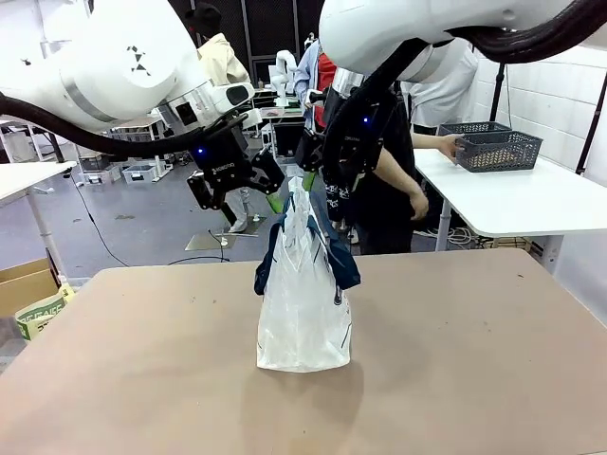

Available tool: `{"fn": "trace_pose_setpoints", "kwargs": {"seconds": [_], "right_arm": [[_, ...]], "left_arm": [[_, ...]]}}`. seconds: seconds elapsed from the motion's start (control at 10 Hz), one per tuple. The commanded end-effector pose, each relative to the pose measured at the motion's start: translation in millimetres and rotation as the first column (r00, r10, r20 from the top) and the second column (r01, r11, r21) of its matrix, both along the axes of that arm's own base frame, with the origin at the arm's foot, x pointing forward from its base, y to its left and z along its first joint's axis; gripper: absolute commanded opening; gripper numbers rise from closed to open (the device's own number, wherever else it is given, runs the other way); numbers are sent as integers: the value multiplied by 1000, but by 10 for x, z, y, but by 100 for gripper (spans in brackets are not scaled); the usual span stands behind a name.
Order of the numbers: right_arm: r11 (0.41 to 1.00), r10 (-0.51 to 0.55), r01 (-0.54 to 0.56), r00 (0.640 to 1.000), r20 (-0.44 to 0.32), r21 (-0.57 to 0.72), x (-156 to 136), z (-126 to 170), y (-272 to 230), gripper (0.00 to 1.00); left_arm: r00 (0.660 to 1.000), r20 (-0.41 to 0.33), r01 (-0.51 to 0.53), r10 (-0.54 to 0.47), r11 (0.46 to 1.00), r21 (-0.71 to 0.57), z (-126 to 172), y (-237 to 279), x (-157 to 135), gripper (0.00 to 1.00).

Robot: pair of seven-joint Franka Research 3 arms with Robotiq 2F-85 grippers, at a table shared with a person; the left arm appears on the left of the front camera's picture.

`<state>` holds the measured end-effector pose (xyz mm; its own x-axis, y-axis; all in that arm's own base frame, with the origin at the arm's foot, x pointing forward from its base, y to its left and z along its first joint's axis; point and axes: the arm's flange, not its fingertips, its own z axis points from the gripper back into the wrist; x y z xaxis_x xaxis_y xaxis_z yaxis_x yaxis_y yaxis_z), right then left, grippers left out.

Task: Transfer purchased items from the store into the shopping bag.
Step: Open the Reusable shopping bag in the center of the table.

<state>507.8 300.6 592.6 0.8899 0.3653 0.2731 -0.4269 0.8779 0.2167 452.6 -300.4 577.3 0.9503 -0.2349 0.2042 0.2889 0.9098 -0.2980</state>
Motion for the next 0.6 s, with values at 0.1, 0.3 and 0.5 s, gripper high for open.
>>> {"fn": "trace_pose_setpoints", "kwargs": {"seconds": [0.1,0.3,0.5], "right_arm": [[1000,0,0,1000,0,0,0,0,0,100],[997,-18,27,993,-113,72,112,-180,43,100],[997,-38,47,990,-134,67,146,-270,84,100]], "left_arm": [[1000,0,0,0,1000,0,0,0,0,100],[999,-36,2,-3,1000,-20,-55,-161,52,100],[999,-34,-7,6,1000,-25,-72,-227,67,100]]}}
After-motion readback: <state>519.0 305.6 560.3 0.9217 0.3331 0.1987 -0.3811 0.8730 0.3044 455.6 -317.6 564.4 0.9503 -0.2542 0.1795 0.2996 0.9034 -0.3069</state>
